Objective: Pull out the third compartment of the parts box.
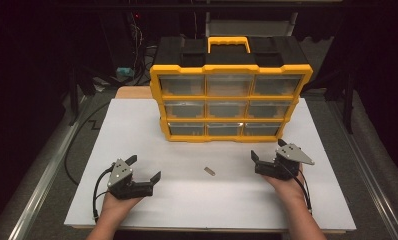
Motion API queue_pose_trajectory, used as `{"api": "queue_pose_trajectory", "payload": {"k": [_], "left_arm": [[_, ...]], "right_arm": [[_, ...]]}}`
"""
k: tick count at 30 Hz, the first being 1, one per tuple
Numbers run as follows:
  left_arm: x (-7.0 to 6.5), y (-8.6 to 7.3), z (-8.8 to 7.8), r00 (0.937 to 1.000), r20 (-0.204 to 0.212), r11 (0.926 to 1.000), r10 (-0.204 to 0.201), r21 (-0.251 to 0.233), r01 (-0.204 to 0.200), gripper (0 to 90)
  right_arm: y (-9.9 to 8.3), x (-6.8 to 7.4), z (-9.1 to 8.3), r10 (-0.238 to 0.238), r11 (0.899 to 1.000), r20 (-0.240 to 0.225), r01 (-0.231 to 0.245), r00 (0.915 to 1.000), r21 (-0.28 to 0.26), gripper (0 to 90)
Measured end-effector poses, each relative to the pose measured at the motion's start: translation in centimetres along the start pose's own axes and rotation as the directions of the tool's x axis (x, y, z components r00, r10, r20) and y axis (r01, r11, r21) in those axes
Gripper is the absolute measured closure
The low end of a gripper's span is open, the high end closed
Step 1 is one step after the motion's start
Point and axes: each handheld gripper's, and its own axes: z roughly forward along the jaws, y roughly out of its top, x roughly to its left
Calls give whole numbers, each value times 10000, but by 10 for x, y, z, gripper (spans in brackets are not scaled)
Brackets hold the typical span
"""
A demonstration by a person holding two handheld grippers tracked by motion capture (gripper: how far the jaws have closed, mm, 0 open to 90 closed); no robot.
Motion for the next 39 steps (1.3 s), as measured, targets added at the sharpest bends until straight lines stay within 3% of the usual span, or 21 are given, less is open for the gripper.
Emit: {"api": "queue_pose_trajectory", "payload": {"k": [4,8,20,25,29,39], "left_arm": [[3,1,-2,10000,3,10000,-58,-30,58,3],[6,-1,-8,9990,-39,9988,-452,-176,451,3],[6,-1,-8,9998,-136,9999,-111,-110,110,3],[2,-7,-18,9996,-260,9999,88,-88,-90,6],[10,-6,-20,9987,-404,9991,-320,-297,308,5],[6,-5,-16,9996,-176,9996,-230,-172,227,5]], "right_arm": [[5,-4,11,-1,10000,229,-1,9997,53,3],[7,-1,11,-180,9998,278,179,9995,36,2],[0,-2,-4,-850,9957,217,842,9961,381,1],[-4,-8,-11,-804,9954,239,790,9965,537,1],[-6,-10,-15,-867,9943,218,851,9960,650,1],[-9,-13,-20,-1132,9900,331,1099,9930,884,1]]}}
